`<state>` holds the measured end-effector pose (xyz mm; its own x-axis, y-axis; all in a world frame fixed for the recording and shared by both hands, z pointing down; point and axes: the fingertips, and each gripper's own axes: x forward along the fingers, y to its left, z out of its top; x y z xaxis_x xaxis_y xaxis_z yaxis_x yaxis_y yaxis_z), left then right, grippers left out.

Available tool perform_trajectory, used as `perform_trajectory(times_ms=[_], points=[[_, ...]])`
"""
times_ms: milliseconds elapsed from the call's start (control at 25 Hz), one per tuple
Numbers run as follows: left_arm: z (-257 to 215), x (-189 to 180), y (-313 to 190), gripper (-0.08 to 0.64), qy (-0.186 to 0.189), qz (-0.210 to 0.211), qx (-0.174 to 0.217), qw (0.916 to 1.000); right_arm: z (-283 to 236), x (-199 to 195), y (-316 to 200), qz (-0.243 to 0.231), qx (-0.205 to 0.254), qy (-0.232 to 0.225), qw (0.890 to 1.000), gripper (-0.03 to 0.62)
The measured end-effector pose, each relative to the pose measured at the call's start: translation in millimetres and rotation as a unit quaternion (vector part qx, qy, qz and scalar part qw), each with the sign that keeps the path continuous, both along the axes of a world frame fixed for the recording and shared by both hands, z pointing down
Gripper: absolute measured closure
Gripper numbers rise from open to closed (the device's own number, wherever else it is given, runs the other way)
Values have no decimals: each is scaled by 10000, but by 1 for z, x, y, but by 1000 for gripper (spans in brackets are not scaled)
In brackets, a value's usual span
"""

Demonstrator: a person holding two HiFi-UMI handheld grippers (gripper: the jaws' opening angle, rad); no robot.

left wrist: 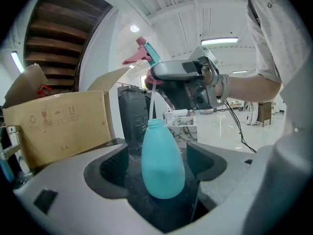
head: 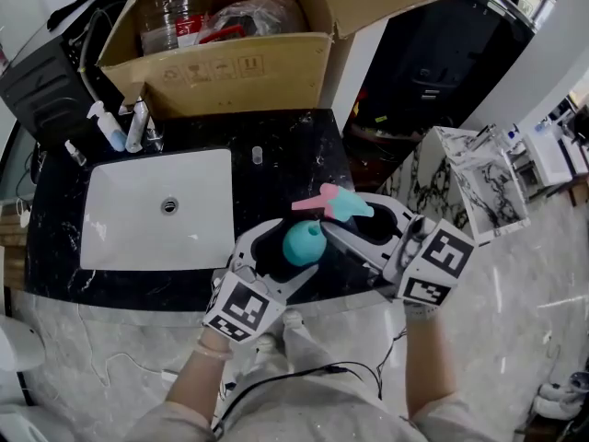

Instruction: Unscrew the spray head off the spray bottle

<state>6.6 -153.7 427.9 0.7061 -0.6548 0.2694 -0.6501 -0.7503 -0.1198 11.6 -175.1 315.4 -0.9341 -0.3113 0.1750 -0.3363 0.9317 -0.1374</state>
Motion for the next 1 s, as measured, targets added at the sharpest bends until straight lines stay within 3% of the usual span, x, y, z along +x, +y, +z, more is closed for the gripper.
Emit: perform_trajectory(times_ms=[320, 440, 680, 1000], points=[[-21, -29, 12, 200, 1009, -293, -83, 9944, -23, 2, 7, 123, 183, 37, 9998, 442], [-21, -36, 18, 256, 1042, -377, -4, 9938, -29, 3, 13, 149, 298, 58, 9994, 442], [-32, -53, 24, 504, 1019, -845, 169, 9910, -45, 8, 19, 248, 471, 86, 9985, 442], [-51, -68, 32, 529, 1098, -1251, 415, 9852, -63, 21, 28, 607, 662, 73, 9959, 442]])
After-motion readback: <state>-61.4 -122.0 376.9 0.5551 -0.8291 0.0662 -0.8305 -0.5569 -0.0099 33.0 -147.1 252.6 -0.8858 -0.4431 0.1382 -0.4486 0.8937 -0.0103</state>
